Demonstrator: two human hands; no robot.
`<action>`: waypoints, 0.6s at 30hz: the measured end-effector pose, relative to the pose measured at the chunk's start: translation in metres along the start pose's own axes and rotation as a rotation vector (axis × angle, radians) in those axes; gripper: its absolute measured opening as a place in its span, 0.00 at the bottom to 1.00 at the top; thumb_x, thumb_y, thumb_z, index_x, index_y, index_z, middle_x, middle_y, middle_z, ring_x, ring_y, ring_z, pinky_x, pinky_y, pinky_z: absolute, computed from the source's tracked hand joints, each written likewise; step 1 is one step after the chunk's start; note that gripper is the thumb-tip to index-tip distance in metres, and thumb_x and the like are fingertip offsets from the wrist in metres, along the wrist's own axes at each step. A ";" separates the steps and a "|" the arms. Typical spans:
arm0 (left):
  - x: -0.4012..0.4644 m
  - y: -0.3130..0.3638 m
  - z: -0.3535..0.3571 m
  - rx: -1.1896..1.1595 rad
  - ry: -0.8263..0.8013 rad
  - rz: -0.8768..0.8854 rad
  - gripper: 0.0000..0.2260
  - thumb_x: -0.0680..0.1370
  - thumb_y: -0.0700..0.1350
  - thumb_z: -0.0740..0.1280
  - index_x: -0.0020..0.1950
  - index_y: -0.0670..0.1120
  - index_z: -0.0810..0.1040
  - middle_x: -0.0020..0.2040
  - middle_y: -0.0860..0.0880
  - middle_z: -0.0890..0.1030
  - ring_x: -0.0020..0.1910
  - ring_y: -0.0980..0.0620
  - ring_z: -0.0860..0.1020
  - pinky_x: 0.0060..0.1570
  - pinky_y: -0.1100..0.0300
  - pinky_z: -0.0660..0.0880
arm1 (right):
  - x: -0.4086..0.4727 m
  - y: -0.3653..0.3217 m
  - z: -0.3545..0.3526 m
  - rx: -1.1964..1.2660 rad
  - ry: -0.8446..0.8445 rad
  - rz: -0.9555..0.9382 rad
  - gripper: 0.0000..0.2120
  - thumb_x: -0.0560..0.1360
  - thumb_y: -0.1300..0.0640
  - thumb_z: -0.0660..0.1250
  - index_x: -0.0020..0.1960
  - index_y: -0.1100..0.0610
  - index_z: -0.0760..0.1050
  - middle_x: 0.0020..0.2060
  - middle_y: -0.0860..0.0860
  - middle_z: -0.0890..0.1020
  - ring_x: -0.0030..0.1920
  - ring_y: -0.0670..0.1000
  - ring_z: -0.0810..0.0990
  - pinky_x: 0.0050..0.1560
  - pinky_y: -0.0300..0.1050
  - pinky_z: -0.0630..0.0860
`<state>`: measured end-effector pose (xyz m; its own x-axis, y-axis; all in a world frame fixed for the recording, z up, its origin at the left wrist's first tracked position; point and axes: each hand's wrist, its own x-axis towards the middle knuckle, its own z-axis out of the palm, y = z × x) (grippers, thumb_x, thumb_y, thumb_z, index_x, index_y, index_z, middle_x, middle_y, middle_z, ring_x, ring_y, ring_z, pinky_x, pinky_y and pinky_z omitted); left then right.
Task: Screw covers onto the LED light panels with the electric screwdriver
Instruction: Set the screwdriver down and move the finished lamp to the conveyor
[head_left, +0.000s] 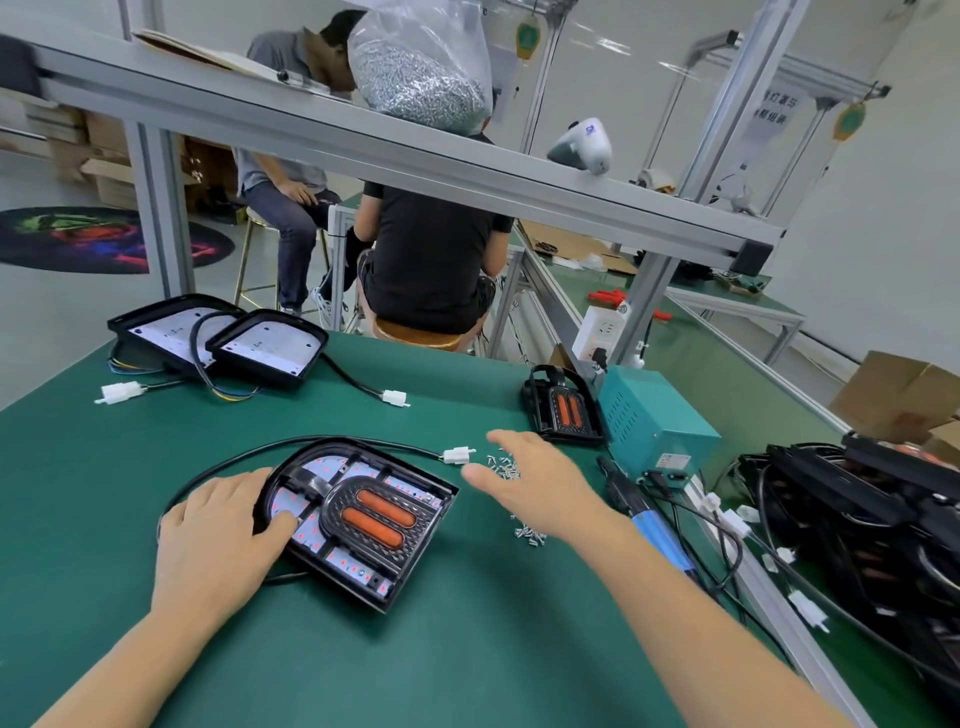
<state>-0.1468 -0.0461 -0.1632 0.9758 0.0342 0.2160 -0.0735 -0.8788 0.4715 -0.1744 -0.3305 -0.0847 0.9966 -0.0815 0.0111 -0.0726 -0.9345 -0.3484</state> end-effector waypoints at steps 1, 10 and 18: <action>0.000 0.000 0.000 -0.006 0.004 -0.001 0.20 0.76 0.53 0.62 0.67 0.50 0.73 0.64 0.49 0.76 0.67 0.46 0.67 0.66 0.48 0.59 | 0.001 -0.011 0.006 0.073 -0.022 -0.022 0.33 0.76 0.34 0.62 0.75 0.49 0.64 0.72 0.49 0.69 0.70 0.51 0.68 0.69 0.47 0.64; -0.001 0.000 -0.001 -0.007 -0.019 -0.013 0.21 0.76 0.54 0.62 0.67 0.49 0.73 0.65 0.49 0.75 0.68 0.47 0.67 0.66 0.49 0.59 | 0.013 -0.046 0.040 0.530 -0.197 0.091 0.28 0.71 0.45 0.75 0.66 0.55 0.75 0.61 0.50 0.79 0.60 0.51 0.78 0.60 0.45 0.72; 0.004 -0.003 -0.002 -0.153 0.174 -0.054 0.18 0.78 0.47 0.66 0.66 0.44 0.75 0.66 0.45 0.74 0.69 0.44 0.65 0.66 0.47 0.58 | 0.015 -0.036 0.059 0.853 -0.318 0.119 0.06 0.74 0.53 0.73 0.48 0.53 0.80 0.39 0.47 0.85 0.39 0.46 0.82 0.45 0.43 0.80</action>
<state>-0.1431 -0.0427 -0.1617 0.9300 0.1726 0.3245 -0.0651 -0.7917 0.6075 -0.1542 -0.2781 -0.1272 0.9573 0.0561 -0.2837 -0.2483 -0.3436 -0.9057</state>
